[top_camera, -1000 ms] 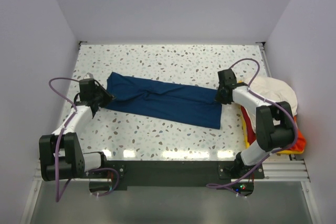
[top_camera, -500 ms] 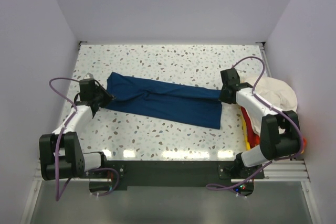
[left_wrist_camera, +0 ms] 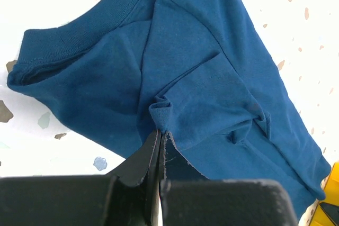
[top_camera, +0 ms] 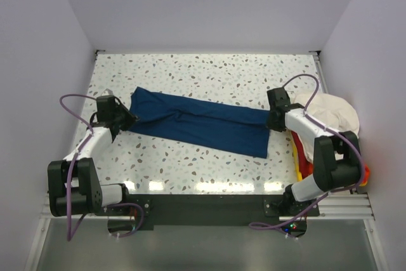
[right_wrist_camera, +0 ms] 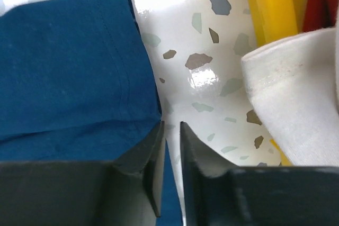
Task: Fold and stack the t-shirts
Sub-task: Fold the tshirt
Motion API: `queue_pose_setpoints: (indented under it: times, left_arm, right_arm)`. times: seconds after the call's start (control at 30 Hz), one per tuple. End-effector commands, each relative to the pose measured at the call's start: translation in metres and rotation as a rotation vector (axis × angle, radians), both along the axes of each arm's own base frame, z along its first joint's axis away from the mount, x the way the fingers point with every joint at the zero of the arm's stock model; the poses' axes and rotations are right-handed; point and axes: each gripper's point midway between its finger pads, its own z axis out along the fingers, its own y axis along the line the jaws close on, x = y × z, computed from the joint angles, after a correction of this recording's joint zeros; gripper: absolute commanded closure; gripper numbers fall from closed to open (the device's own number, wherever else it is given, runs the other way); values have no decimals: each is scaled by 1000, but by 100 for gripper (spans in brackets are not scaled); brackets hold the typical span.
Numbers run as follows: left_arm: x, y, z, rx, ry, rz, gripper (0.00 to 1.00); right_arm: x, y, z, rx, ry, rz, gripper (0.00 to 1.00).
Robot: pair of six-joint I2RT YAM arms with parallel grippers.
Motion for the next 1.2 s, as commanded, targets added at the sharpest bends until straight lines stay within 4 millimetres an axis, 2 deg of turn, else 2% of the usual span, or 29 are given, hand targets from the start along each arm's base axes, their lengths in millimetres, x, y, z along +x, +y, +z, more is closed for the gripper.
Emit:
queue_pose_setpoints:
  times: [0.0, 0.07, 0.23, 0.37, 0.43, 0.47, 0.53, 0.57, 0.6, 0.7, 0.8, 0.9, 0.97, 1.03, 1.07, 1.17]
  left_arm:
    - [0, 5, -2, 18, -3, 9, 100]
    - [-4, 4, -4, 12, -4, 13, 100]
    - [-8, 0, -10, -2, -6, 0, 100]
    - [-8, -5, -15, 1, 0, -8, 95]
    - [-4, -5, -15, 2, 0, -4, 93]
    - [-3, -5, -15, 1, 3, -3, 93]
    - [3, -6, -11, 3, -4, -11, 89]
    - [5, -7, -10, 7, -2, -15, 86]
    - [5, -5, -10, 15, 16, -6, 75]
    - [-1, 1, -5, 44, 17, 19, 58]
    - [-4, 10, 11, 91, -16, 49, 50]
    - [3, 15, 45, 133, -97, 52, 50]
    - [9, 8, 55, 138, -127, 29, 51]
    - [18, -2, 56, 133, -121, 10, 53]
    - [22, -14, 55, 147, -120, -9, 53]
    - [38, -39, 40, 134, -92, -43, 57]
  right_arm:
    - [6, 2, 14, 25, -62, 1, 77]
    - [10, 9, 30, 54, -96, 28, 71]
    - [20, 26, 61, 86, -170, 97, 68]
    - [32, 59, 80, 129, -243, 213, 59]
    - [37, 84, 80, 144, -245, 286, 59]
    - [41, 100, 86, 147, -259, 339, 58]
    - [48, 116, 79, 157, -244, 397, 58]
    - [54, 123, 82, 160, -250, 423, 58]
    - [57, 130, 80, 175, -244, 444, 58]
    - [68, 137, 68, 163, -205, 480, 58]
    - [75, 139, 53, 140, -167, 493, 58]
    - [80, 132, 42, 95, -139, 471, 58]
    - [84, 127, 32, 63, -114, 451, 58]
    - [84, 123, 26, 43, -89, 433, 58]
    - [84, 122, 23, 38, -80, 420, 58]
    - [81, 119, 10, 26, -43, 402, 58]
